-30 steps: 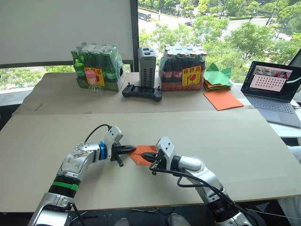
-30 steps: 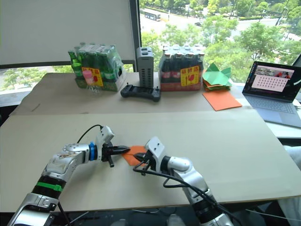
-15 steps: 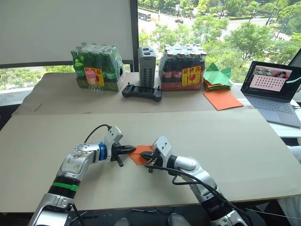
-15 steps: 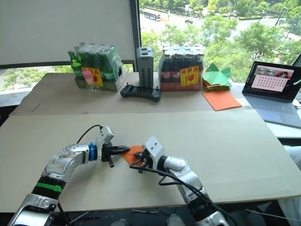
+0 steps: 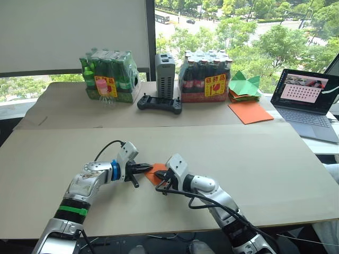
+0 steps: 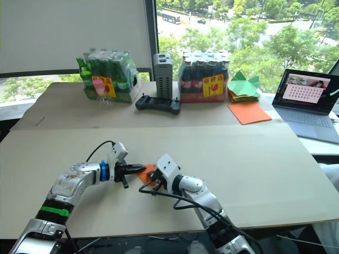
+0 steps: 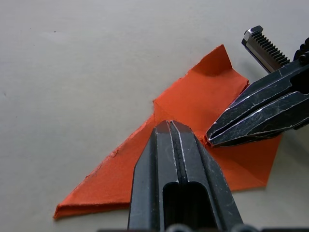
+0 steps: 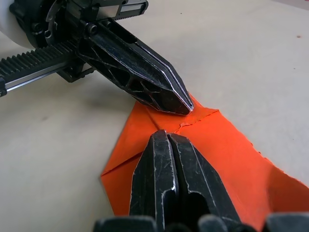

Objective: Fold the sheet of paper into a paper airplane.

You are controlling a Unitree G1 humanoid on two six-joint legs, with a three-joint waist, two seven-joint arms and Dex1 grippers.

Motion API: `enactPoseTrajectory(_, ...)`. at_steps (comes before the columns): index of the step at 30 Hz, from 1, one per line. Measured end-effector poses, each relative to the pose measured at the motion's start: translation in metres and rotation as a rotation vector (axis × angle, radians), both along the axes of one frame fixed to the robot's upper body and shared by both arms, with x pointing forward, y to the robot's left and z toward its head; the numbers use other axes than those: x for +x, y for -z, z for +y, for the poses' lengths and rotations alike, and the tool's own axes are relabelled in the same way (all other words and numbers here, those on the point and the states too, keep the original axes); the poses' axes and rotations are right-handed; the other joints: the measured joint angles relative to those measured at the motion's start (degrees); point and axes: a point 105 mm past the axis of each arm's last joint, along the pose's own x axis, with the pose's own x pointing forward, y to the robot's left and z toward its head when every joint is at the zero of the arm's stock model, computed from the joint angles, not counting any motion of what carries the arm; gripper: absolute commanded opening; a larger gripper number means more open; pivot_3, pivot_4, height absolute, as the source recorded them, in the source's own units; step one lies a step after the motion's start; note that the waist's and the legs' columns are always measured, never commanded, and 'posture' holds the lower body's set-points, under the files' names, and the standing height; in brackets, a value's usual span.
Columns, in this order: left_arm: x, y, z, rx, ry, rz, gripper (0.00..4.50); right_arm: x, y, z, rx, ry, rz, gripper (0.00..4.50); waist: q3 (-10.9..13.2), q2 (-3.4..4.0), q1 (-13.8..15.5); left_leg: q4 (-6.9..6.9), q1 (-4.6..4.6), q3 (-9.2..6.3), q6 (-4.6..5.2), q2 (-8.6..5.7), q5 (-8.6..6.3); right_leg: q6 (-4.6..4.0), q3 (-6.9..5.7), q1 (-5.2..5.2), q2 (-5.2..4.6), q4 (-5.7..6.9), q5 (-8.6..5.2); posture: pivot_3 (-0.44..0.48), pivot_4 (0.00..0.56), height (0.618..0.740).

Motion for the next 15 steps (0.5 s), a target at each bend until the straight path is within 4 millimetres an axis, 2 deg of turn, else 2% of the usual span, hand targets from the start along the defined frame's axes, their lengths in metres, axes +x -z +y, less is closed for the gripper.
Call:
enactPoseTrajectory(9,0.0,0.0,0.0,0.001,-0.001,0.003,0.0,0.004,-0.002,-0.005,0.061,0.054,0.082,0.03,0.0,0.0,0.1,0.0,-0.01,0.0,0.0,0.0,0.0,0.0,0.0,0.01,0.0,-0.01,0.0,0.0,0.15,0.74)
enactPoseTrajectory(15,-0.001,0.0,-0.001,-0.001,0.001,0.008,0.0,0.003,-0.002,-0.021,0.049,0.084,0.094,0.03,0.0,0.0,0.4,0.0,-0.04,0.0,0.0,-0.02,0.0,0.01,-0.01,0.01,-0.03,-0.05,0.0,0.0,0.15,0.74)
